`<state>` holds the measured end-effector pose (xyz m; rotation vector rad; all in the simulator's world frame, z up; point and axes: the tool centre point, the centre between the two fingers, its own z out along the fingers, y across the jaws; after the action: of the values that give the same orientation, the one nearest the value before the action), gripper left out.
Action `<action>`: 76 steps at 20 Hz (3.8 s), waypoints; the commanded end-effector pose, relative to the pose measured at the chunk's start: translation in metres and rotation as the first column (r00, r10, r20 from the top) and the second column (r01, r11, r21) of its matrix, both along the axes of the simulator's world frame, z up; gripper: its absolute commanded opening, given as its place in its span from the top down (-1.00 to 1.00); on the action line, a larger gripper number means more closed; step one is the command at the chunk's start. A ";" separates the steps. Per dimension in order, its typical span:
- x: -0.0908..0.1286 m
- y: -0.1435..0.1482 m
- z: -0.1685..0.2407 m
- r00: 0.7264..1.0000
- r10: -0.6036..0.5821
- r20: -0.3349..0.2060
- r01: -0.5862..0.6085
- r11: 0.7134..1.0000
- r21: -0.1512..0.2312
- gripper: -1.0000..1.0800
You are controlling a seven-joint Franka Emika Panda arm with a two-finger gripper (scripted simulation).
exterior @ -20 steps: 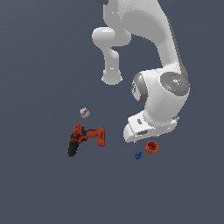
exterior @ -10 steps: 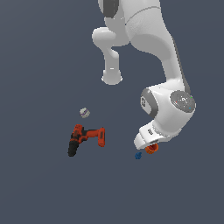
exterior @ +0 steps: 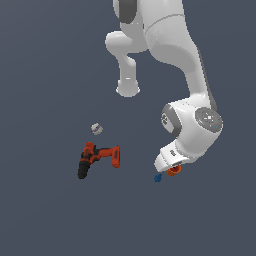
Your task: Pick up a designated object from a clutter of objects.
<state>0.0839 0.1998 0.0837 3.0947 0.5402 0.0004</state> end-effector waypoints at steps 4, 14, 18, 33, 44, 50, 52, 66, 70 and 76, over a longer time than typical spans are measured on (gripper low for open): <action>-0.001 0.000 -0.026 1.000 0.001 -0.001 -0.001 1.000 0.000 -0.92; 0.000 0.001 -0.046 1.000 0.002 0.000 -0.002 1.000 0.000 1.00; 0.000 0.001 -0.046 1.000 0.002 0.000 -0.002 1.000 0.000 1.00; -0.008 -0.013 -0.030 1.000 0.002 0.000 -0.002 1.000 0.000 1.00; -0.038 -0.063 0.028 1.000 0.001 0.000 -0.001 1.000 -0.001 1.00; -0.059 -0.101 0.071 1.000 0.001 0.000 -0.001 1.000 -0.001 1.00; -0.067 -0.113 0.086 1.000 0.001 0.000 -0.001 1.000 -0.001 1.00; -0.120 -0.209 0.200 1.000 0.002 0.000 -0.002 1.000 0.004 1.00; -0.133 -0.234 0.230 1.000 0.002 0.000 -0.002 1.000 0.004 1.00; -0.147 -0.263 0.265 1.000 0.001 0.000 -0.001 1.000 0.003 1.00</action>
<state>-0.0600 -0.0568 0.3400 3.0973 0.5415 0.0016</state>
